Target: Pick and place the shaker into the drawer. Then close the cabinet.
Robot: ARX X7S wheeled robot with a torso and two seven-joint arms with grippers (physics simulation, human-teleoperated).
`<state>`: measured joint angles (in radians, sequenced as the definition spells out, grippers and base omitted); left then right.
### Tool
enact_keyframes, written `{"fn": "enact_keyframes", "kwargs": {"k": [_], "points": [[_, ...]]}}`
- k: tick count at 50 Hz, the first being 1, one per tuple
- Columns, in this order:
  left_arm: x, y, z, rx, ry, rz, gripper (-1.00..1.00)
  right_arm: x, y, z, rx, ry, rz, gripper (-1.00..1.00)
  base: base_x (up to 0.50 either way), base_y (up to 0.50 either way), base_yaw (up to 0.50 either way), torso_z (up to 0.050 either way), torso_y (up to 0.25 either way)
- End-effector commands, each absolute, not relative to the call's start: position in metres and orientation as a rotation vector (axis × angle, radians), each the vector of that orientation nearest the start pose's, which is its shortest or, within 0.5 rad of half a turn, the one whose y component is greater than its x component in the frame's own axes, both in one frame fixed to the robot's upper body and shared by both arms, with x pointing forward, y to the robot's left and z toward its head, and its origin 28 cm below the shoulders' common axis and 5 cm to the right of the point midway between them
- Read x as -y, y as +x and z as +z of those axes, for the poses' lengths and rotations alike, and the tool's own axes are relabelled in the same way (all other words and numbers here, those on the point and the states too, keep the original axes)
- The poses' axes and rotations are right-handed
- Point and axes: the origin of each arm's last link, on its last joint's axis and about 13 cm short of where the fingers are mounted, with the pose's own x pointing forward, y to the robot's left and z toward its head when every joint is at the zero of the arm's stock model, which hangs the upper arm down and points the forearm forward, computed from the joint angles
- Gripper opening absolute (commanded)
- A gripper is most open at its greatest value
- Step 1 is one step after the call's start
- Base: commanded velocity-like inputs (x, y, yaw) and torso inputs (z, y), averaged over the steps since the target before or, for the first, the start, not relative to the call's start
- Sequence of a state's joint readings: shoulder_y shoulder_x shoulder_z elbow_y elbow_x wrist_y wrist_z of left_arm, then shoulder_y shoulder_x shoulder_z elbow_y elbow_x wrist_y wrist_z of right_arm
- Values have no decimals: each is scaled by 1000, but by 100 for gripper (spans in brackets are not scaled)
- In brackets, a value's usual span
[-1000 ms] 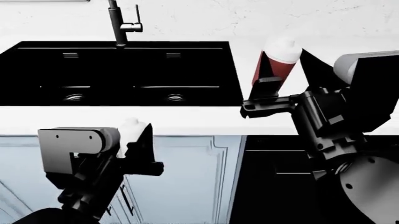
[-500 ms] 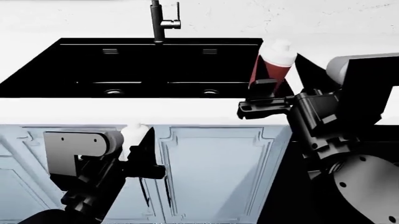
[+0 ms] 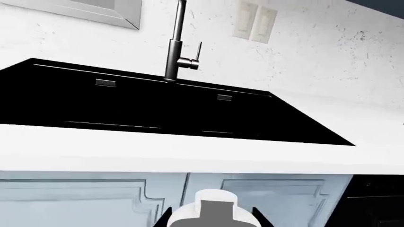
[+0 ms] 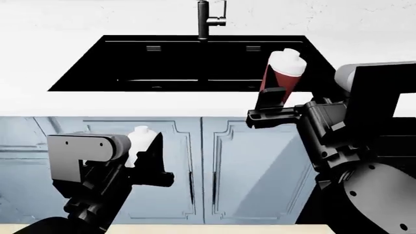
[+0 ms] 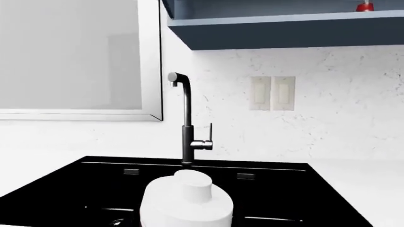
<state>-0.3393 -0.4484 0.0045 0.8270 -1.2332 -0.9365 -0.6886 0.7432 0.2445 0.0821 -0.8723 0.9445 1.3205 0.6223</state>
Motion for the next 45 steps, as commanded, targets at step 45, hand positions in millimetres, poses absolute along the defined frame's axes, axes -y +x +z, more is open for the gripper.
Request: {"fn": "enact_keyframes", "kwargs": {"k": [45], "points": [[-206,181,183,-43,-209,-258,-100,88,207,273,310,-86,125,-100,-110,500,0,0,0]]}}
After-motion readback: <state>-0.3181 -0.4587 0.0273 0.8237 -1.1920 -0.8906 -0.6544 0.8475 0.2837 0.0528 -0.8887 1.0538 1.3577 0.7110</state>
